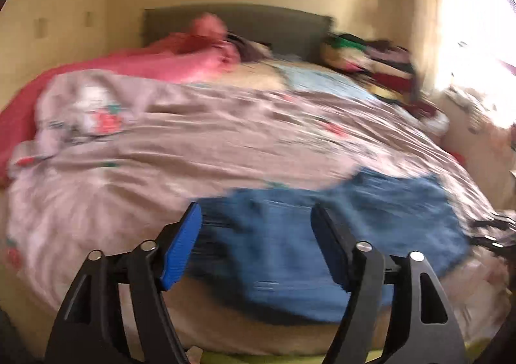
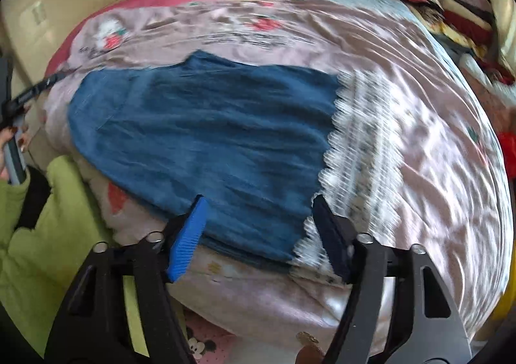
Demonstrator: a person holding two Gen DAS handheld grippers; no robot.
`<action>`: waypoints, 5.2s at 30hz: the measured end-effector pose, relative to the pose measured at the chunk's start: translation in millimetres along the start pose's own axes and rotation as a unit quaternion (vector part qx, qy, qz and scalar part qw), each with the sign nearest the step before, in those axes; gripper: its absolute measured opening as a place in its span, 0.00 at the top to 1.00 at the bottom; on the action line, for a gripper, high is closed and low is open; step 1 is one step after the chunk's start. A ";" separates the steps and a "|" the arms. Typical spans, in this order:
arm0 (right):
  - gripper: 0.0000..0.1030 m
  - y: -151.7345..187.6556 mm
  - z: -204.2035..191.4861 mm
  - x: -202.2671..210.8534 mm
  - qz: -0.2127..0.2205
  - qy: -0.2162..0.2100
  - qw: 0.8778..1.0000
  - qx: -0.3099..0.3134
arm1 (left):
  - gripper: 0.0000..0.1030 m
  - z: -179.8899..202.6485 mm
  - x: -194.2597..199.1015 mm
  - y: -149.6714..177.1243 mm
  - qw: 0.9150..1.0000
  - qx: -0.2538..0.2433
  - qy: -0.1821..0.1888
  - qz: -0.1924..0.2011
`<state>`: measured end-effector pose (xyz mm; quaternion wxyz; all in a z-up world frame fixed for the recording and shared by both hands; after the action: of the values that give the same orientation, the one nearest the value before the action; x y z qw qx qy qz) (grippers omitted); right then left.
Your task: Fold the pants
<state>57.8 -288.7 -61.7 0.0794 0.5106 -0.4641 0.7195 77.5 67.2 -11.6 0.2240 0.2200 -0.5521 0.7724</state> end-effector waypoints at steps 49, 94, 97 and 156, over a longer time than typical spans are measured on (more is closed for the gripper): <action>0.59 -29.8 164.6 -23.4 0.056 0.046 0.978 -0.194 | 0.07 93.9 -131.2 -9.6 0.985 -0.033 0.101 -0.135; 0.62 -31.2 173.9 -59.6 0.033 0.057 0.989 -0.130 | 0.57 117.3 -216.7 -16.3 0.984 -0.038 0.087 -0.152; 0.57 -27.7 171.9 -48.0 0.038 0.063 0.988 -0.137 | 0.50 104.3 -197.1 -22.9 0.987 -0.025 0.082 -0.138; 0.54 65.3 87.6 26.5 -0.032 0.069 0.986 -0.145 | 0.24 31.0 -108.1 49.4 0.987 -0.046 0.009 -0.153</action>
<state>64.9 -400.1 -74.3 0.2076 0.4571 -0.5406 0.6750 138.0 12.3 -103.3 0.3549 0.2843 -0.5445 0.7048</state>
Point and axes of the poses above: each gripper's, at about its wrist camera, not at the fingertips, and x roughly against the way its jaws point, z to its right, y to its underside, the point moved 4 cm from there along -x, roughly the way its jaws point, and after that the axes turned 15 degrees about x, right-handed, at the moved point
